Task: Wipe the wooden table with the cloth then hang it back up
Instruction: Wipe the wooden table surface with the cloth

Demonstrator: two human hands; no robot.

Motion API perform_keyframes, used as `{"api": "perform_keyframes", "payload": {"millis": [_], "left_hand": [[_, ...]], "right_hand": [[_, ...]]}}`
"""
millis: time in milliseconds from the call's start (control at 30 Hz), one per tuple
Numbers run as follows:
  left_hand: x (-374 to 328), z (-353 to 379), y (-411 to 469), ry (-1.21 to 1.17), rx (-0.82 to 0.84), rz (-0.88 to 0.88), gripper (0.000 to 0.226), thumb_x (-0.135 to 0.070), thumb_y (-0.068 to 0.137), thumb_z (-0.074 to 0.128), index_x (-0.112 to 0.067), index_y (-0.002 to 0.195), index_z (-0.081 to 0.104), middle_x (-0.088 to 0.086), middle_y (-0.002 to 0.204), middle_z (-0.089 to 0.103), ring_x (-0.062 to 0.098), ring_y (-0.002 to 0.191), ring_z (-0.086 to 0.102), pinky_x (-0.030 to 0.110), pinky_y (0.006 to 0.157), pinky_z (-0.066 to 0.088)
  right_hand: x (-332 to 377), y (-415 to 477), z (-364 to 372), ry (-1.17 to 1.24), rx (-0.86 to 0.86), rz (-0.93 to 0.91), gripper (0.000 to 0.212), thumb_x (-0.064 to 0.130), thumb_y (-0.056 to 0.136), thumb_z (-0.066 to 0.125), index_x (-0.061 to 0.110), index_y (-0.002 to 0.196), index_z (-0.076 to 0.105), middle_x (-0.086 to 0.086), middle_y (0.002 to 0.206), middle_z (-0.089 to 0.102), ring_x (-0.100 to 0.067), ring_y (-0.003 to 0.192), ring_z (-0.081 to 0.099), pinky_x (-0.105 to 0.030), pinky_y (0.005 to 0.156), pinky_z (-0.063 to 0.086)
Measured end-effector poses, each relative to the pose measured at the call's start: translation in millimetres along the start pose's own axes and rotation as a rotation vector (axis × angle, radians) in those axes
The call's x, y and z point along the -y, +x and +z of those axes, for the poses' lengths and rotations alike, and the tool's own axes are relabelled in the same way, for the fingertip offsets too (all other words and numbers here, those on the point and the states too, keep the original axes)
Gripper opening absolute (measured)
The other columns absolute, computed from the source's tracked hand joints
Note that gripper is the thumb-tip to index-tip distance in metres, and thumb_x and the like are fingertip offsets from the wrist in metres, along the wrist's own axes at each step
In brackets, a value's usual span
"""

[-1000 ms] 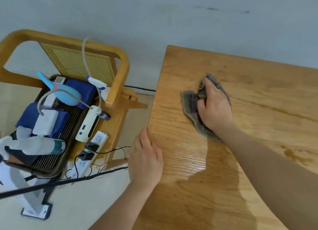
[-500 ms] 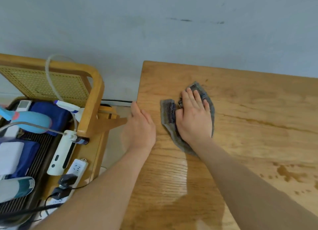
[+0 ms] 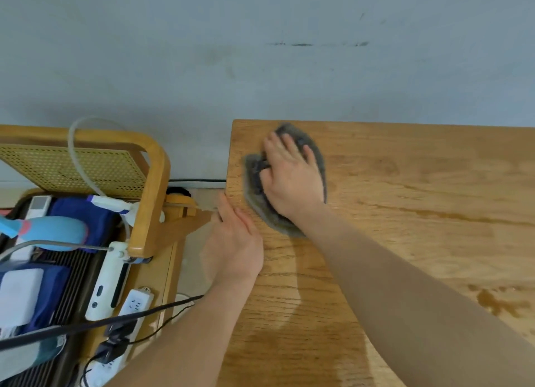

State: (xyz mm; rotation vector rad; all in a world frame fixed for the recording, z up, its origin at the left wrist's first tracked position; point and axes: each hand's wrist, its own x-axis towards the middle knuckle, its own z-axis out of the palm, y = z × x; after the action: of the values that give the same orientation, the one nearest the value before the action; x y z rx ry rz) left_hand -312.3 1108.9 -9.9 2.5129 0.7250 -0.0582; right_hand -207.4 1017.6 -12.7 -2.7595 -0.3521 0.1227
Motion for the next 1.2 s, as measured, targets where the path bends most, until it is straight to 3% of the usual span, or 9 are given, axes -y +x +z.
{"api": "perform_keyframes", "payload": {"millis": [133, 333, 533, 667, 800, 900, 1000, 1133, 1200], "left_hand": [[-2.0, -1.0, -0.2, -0.015, 0.012, -0.001, 0.036, -0.034, 0.100, 0.022, -0.023, 0.133, 0.033, 0.008, 0.105, 0.061, 0.029, 0.073, 0.060, 0.033, 0.053, 0.038], [-1.3, 0.0, 0.5, 0.026, 0.018, -0.017, 0.050, -0.035, 0.101, 0.019, -0.020, 0.148, 0.020, 0.010, 0.116, 0.059, 0.028, 0.082, 0.061, 0.032, 0.057, 0.035], [-2.5, -0.5, 0.2, -0.007, 0.017, 0.009, 0.038, -0.031, 0.100, 0.024, -0.020, 0.134, 0.033, 0.006, 0.105, 0.059, 0.014, 0.057, 0.040, 0.025, 0.042, 0.021], [-2.6, -3.4, 0.7, -0.013, 0.039, 0.002, 0.040, -0.028, 0.102, 0.022, -0.015, 0.139, 0.030, 0.012, 0.109, 0.057, 0.006, 0.053, 0.025, 0.024, 0.045, 0.015], [0.1, 1.1, 0.7, -0.022, 0.018, 0.020, 0.039, -0.030, 0.101, 0.020, -0.015, 0.134, 0.033, 0.013, 0.109, 0.059, 0.018, 0.059, 0.039, 0.027, 0.046, 0.022], [0.3, 0.9, 1.0, -0.023, 0.018, 0.019, 0.039, -0.030, 0.101, 0.021, -0.014, 0.134, 0.033, 0.016, 0.108, 0.058, 0.022, 0.062, 0.040, 0.030, 0.050, 0.027], [-2.1, -3.1, -2.2, -0.029, 0.019, 0.011, 0.036, -0.029, 0.102, 0.022, -0.013, 0.132, 0.034, 0.015, 0.106, 0.058, 0.012, 0.053, 0.033, 0.025, 0.046, 0.018], [-4.2, -2.8, -0.2, -0.023, 0.007, 0.005, 0.032, -0.027, 0.102, 0.023, -0.011, 0.126, 0.037, 0.013, 0.101, 0.058, 0.007, 0.051, 0.029, 0.023, 0.045, 0.018], [-4.3, -1.1, -0.1, -0.012, -0.002, 0.014, 0.032, -0.027, 0.102, 0.023, -0.012, 0.127, 0.036, 0.014, 0.101, 0.058, 0.011, 0.051, 0.031, 0.024, 0.045, 0.019]], "right_hand": [[6.7, 13.6, 2.0, -0.015, 0.049, -0.160, 0.056, 0.032, 0.096, 0.031, 0.019, 0.151, 0.027, 0.005, 0.159, 0.022, -0.012, 0.147, 0.011, -0.040, 0.119, 0.004], [-34.3, 24.0, -5.9, -0.050, -0.078, 0.193, 0.059, 0.032, 0.095, 0.030, 0.015, 0.151, 0.024, 0.000, 0.160, 0.019, -0.018, 0.148, 0.010, -0.045, 0.119, 0.006], [6.5, 11.5, 3.1, 0.003, 0.042, -0.172, 0.055, 0.030, 0.096, 0.032, 0.020, 0.150, 0.029, 0.005, 0.158, 0.024, -0.011, 0.147, 0.013, -0.039, 0.120, 0.005], [-80.7, -7.5, -24.3, -0.034, -0.128, 0.197, 0.058, 0.031, 0.094, 0.033, 0.017, 0.150, 0.030, 0.002, 0.158, 0.026, -0.014, 0.147, 0.015, -0.041, 0.119, 0.009], [-80.3, -10.1, -25.8, -0.026, -0.180, 0.422, 0.061, 0.031, 0.094, 0.030, 0.013, 0.152, 0.022, -0.002, 0.160, 0.020, -0.018, 0.148, 0.011, -0.043, 0.120, 0.007], [-34.5, -29.3, -6.7, -0.025, -0.084, 0.131, 0.060, 0.032, 0.094, 0.033, 0.014, 0.151, 0.026, -0.001, 0.159, 0.022, -0.017, 0.147, 0.013, -0.042, 0.119, 0.008], [-64.0, -39.3, -20.8, -0.077, -0.004, -0.051, 0.059, 0.032, 0.093, 0.035, 0.018, 0.150, 0.030, 0.001, 0.158, 0.027, -0.014, 0.146, 0.018, -0.039, 0.120, 0.011], [-127.1, -32.6, -43.3, -0.067, -0.187, 0.451, 0.061, 0.030, 0.091, 0.030, 0.012, 0.150, 0.028, -0.003, 0.158, 0.025, -0.019, 0.146, 0.017, -0.043, 0.119, 0.013], [-96.0, -31.0, -30.2, -0.057, -0.180, 0.459, 0.061, 0.031, 0.094, 0.029, 0.011, 0.152, 0.022, -0.004, 0.160, 0.019, -0.020, 0.148, 0.012, -0.044, 0.120, 0.009]]}}
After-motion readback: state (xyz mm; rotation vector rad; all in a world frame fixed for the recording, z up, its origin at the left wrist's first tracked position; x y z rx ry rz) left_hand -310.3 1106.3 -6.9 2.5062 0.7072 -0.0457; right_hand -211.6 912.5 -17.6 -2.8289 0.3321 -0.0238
